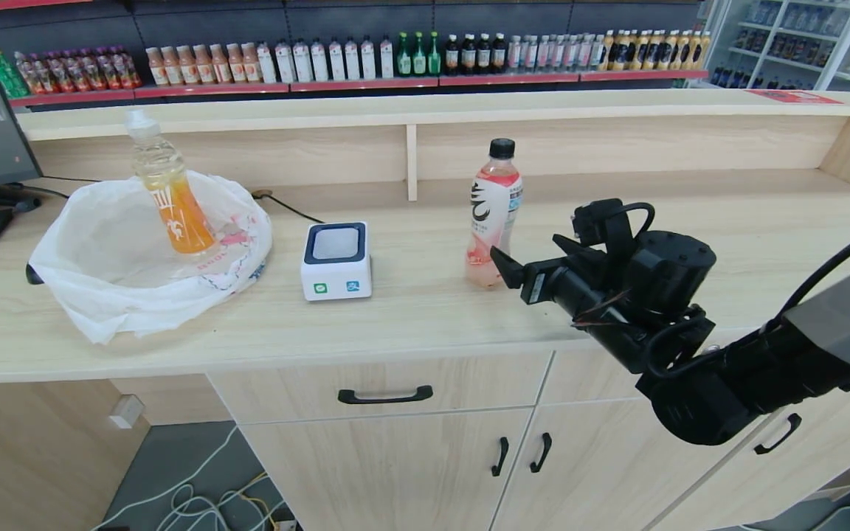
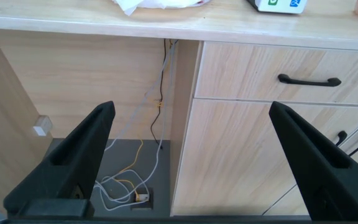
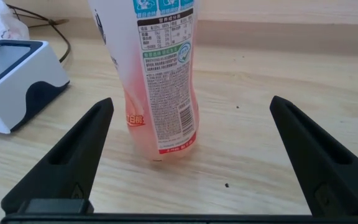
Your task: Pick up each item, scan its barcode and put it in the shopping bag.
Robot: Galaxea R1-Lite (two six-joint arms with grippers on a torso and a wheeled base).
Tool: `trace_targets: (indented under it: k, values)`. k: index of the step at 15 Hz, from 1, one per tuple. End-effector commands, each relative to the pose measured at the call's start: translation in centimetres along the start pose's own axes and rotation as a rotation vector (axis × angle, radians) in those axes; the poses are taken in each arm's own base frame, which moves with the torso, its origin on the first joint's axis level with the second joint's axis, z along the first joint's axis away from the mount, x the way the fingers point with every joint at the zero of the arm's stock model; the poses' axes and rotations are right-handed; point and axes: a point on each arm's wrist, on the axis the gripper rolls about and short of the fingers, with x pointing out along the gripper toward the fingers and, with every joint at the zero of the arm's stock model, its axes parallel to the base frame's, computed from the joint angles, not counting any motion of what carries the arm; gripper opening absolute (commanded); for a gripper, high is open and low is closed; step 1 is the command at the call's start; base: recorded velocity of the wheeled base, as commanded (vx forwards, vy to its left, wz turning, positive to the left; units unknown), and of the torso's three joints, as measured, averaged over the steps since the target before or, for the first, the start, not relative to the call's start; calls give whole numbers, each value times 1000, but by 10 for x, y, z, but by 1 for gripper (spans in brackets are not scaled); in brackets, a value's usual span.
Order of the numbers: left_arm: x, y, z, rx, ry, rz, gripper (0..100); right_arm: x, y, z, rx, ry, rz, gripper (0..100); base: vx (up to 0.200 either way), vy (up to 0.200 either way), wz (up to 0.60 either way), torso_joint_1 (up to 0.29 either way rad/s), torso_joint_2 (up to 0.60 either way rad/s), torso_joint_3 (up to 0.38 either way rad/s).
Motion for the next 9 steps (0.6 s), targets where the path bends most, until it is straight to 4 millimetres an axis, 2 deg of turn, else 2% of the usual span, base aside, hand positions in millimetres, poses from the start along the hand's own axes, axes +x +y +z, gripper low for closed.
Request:
trace_targets:
  k: [1,5,9]
  values:
    - [0,0,0,0,0,1,100,6,1,-6,-2,5,-1,100,0,0,0,0,0,0]
    - [0,0,0,0,0,1,100,13,1,-9,-2,-1,-1,100,0,0,0,0,0,0]
    - [0,0,0,0,0,1,100,29,5,2,-5,-7,4,100,0,0,0,0,0,0]
